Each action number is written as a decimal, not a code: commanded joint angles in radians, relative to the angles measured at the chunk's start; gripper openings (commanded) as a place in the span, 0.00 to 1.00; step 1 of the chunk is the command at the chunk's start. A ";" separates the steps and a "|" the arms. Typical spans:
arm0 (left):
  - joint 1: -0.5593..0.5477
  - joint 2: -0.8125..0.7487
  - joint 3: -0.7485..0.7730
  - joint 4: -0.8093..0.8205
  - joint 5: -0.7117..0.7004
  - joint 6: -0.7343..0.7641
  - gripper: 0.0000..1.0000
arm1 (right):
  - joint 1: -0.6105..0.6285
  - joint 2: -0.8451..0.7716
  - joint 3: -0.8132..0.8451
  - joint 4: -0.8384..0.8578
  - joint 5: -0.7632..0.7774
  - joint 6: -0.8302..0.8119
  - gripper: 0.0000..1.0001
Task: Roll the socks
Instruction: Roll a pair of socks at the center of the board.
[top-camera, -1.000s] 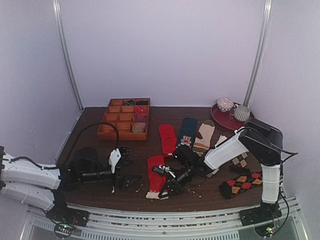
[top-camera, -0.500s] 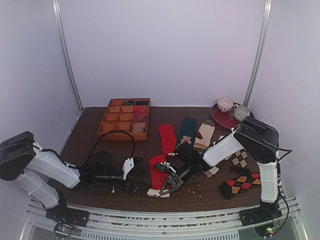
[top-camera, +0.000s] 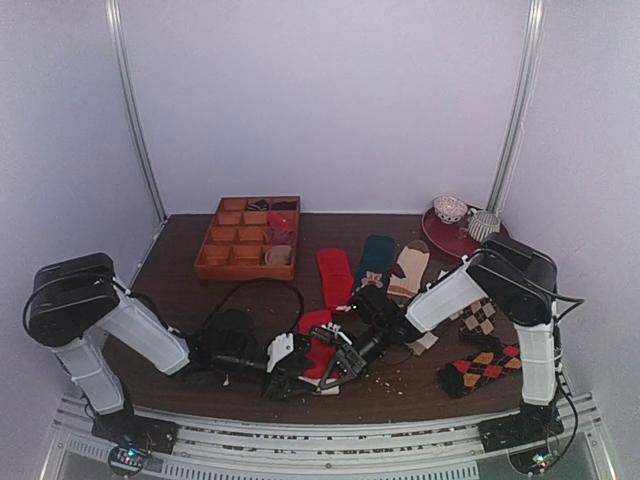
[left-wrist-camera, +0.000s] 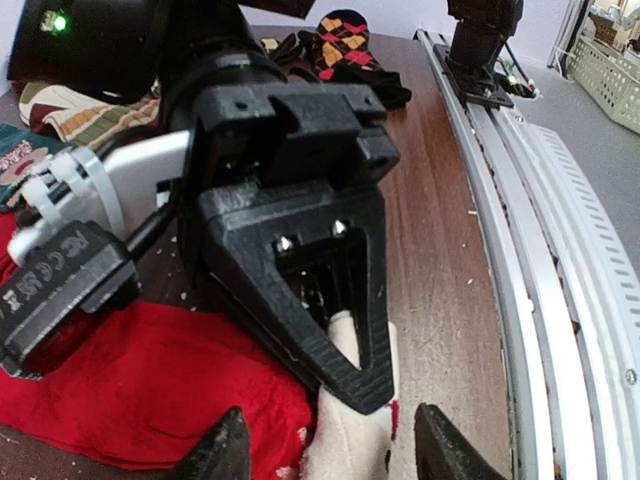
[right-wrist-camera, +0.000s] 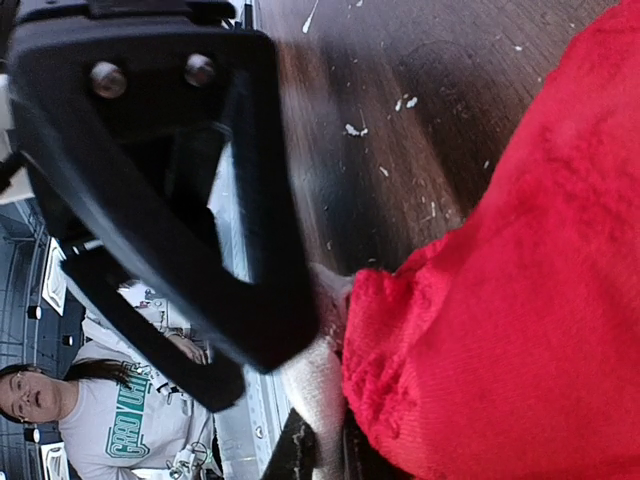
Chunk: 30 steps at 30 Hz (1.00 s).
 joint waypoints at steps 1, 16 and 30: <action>-0.016 0.050 0.031 -0.026 0.016 0.033 0.54 | -0.037 0.093 -0.080 -0.135 0.131 0.009 0.00; -0.021 0.087 0.026 -0.062 0.041 0.011 0.14 | -0.043 0.093 -0.088 -0.108 0.135 0.042 0.00; 0.009 0.188 0.076 -0.309 0.070 -0.236 0.00 | -0.043 -0.172 -0.193 0.154 0.226 0.023 0.34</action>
